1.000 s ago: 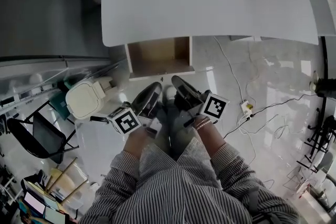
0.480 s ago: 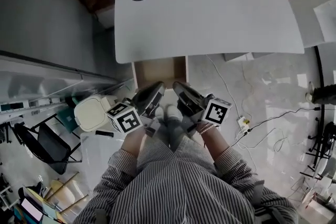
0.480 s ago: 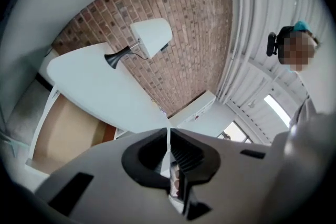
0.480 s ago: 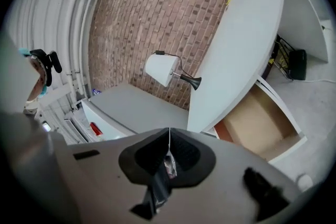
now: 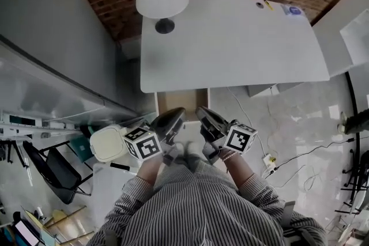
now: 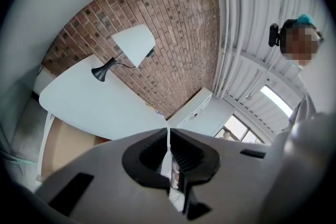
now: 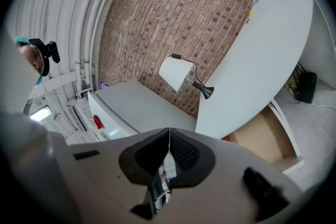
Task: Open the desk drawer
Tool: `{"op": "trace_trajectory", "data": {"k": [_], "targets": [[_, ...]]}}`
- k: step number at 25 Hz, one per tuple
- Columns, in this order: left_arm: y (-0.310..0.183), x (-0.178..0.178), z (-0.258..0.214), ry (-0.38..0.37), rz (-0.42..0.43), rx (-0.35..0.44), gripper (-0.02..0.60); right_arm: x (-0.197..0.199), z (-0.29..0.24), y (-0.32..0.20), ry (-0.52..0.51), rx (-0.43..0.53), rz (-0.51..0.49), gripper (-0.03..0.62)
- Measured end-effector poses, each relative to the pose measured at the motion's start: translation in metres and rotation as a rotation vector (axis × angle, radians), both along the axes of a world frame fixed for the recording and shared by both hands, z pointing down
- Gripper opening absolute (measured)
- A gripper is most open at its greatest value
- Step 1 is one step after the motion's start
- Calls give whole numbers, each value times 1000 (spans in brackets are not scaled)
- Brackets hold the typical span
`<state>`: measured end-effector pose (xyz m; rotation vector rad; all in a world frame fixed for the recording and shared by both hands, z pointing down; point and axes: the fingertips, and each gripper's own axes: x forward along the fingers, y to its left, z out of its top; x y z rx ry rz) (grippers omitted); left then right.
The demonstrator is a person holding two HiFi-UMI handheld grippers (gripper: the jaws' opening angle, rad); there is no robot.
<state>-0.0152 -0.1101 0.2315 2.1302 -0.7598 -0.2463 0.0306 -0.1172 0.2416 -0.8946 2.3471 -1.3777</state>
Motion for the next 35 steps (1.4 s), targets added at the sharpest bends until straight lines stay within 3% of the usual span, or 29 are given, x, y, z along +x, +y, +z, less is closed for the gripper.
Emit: {"op": "trace_trajectory", "data": {"k": [10, 35], "targets": [[13, 4, -6, -29, -16, -18, 20, 1, -22, 14, 114, 73, -27, 17], [20, 7, -19, -61, 16, 36, 16, -2, -26, 22, 210, 129, -44, 17]]}}
